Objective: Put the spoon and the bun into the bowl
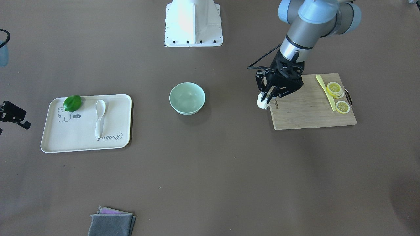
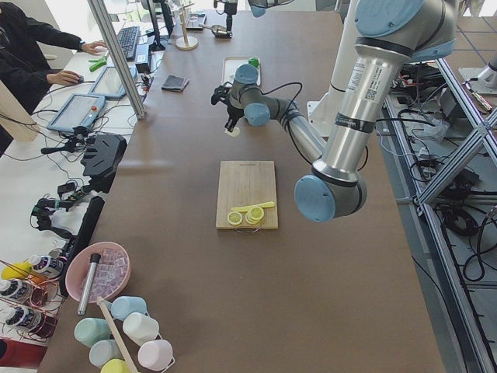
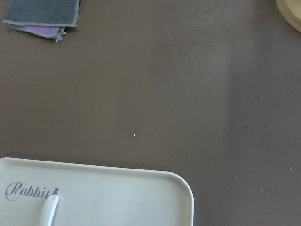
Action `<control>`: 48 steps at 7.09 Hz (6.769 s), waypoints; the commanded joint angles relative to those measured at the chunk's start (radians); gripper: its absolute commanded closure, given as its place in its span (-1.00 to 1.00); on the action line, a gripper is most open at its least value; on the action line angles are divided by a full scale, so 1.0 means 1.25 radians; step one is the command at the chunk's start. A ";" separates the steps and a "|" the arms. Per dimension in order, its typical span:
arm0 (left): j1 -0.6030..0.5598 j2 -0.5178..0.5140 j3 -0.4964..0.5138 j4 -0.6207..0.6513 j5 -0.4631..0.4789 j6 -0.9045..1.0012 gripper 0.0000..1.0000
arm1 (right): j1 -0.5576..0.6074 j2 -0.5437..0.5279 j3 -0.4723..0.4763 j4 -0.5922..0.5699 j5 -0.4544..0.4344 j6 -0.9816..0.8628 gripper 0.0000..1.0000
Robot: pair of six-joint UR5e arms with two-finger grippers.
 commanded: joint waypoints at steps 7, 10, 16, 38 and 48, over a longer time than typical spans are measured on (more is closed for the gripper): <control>0.262 -0.270 0.226 -0.032 0.297 -0.227 1.00 | -0.064 0.064 0.010 -0.003 -0.027 0.181 -1.00; 0.274 -0.277 0.259 -0.058 0.297 -0.265 1.00 | -0.086 0.066 0.013 -0.001 -0.056 0.209 -1.00; 0.187 -0.275 0.236 -0.050 0.288 -0.230 -0.97 | -0.270 0.060 0.060 -0.003 -0.210 0.402 -1.00; 0.090 -0.269 0.237 -0.048 0.223 -0.159 -0.96 | -0.315 0.140 0.033 -0.145 -0.267 0.343 1.00; -0.234 -0.036 0.138 -0.058 -0.100 0.222 -0.96 | -0.492 0.449 -0.017 -0.267 -0.439 0.617 1.00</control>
